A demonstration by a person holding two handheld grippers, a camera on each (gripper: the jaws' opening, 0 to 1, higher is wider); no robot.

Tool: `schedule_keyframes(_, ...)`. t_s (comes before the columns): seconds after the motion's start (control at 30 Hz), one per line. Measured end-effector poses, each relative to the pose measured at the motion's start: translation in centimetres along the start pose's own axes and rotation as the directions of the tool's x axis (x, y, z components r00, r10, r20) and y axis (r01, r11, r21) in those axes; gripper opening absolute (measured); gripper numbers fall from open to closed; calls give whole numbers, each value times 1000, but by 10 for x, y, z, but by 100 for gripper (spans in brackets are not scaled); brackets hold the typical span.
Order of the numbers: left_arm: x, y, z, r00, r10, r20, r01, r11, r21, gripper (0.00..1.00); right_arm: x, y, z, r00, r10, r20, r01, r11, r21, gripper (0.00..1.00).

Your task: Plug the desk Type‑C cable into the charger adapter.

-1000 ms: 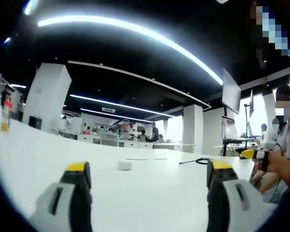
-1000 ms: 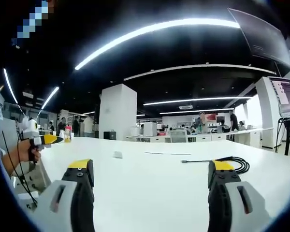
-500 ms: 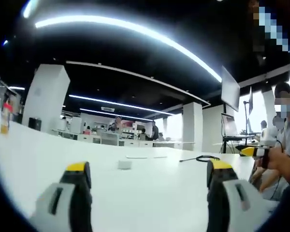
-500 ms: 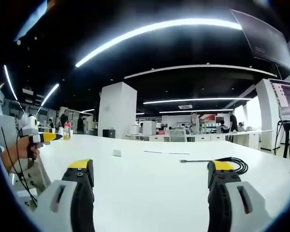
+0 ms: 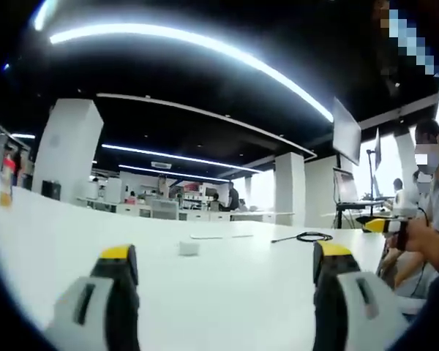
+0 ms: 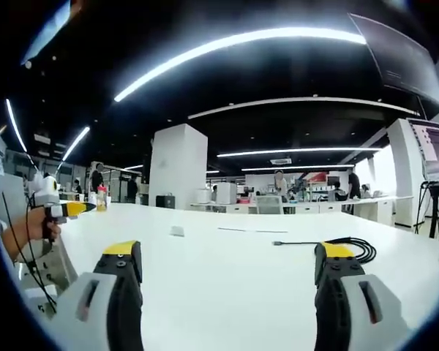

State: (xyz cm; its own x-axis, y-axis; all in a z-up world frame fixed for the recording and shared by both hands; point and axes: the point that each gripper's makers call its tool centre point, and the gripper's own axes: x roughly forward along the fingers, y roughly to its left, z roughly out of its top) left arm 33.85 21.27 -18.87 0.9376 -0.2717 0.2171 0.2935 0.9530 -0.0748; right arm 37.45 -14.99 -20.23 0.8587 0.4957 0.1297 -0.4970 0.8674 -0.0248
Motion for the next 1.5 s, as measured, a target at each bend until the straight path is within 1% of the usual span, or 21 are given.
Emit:
schedule_keyframes(0.13, 2, 0, 0, 1000, -12, 1, 12, 1000, -10, 100, 0, 0, -1, 1000, 0, 0, 0, 1000, 4, 100)
schedule_keyframes(0.37, 3, 3, -3, 1000, -3, -7, 3, 1000, -31, 100, 0, -1, -1, 1000, -1, -9, 1, 1000, 0, 100)
schedule_keyframes(0.5, 4, 4, -1, 1000, -2, -6, 2, 1000, -24, 100, 1, -3, 0, 1000, -2, -11, 2, 1000, -5, 100)
schedule_keyframes(0.67, 11, 3, -1, 1000, -17, -20, 16, 1000, -11, 100, 3, -4, 2, 1000, -3, -14, 3, 1000, -15, 100)
schedule_keyframes(0.7, 11, 4, 0, 1000, -16, -16, 16, 1000, -9, 100, 4, -4, 2, 1000, -2, -14, 2, 1000, -16, 100)
schedule_keyframes(0.73, 14, 4, 7, 999, -25, 22, 25, 1000, -5, 100, 5, -4, 3, 1000, -1, -15, 1, 1000, -18, 100)
schedule_keyframes(0.77, 14, 4, 11, 998, -34, 43, 34, 999, -2, 100, 6, -3, 3, 1000, 1, -15, -1, 1000, -20, 100)
schedule_keyframes(0.83, 16, 8, 12, 999, -32, 25, 32, 999, -1, 100, 8, -2, 3, 1000, 5, -13, -5, 1000, -20, 100)
schedule_keyframes(0.93, 21, 10, 10, 999, -46, -6, 46, 999, 13, 100, 10, -1, 3, 1000, 11, -16, -12, 1000, -23, 100)
schedule_keyframes(1.13, 33, 14, 10, 997, -69, -37, 70, 997, 31, 99, 12, 0, 2, 1000, 17, -22, -17, 1000, -26, 100)
schedule_keyframes(1.23, 43, 15, 5, 990, -99, -96, 105, 993, 55, 94, 13, 1, 2, 999, 24, -25, -24, 999, -27, 100)
schedule_keyframes(1.33, 56, 16, 5, 984, -131, -118, 139, 988, 63, 91, 14, 3, 4, 999, 30, -23, -31, 999, -32, 100)
schedule_keyframes(1.4, 63, 17, 2, 975, -159, -155, 172, 983, 70, 88, 15, 4, 5, 999, 32, -21, -33, 999, -31, 100)
schedule_keyframes(1.47, 73, 21, 0, 967, -163, -195, 183, 979, 87, 88, 15, 4, 6, 999, 32, -20, -33, 999, -34, 100)
schedule_keyframes(1.5, 78, 23, 1, 964, -171, -203, 192, 977, 92, 89, 15, 4, 6, 999, 33, -20, -33, 999, -35, 100)
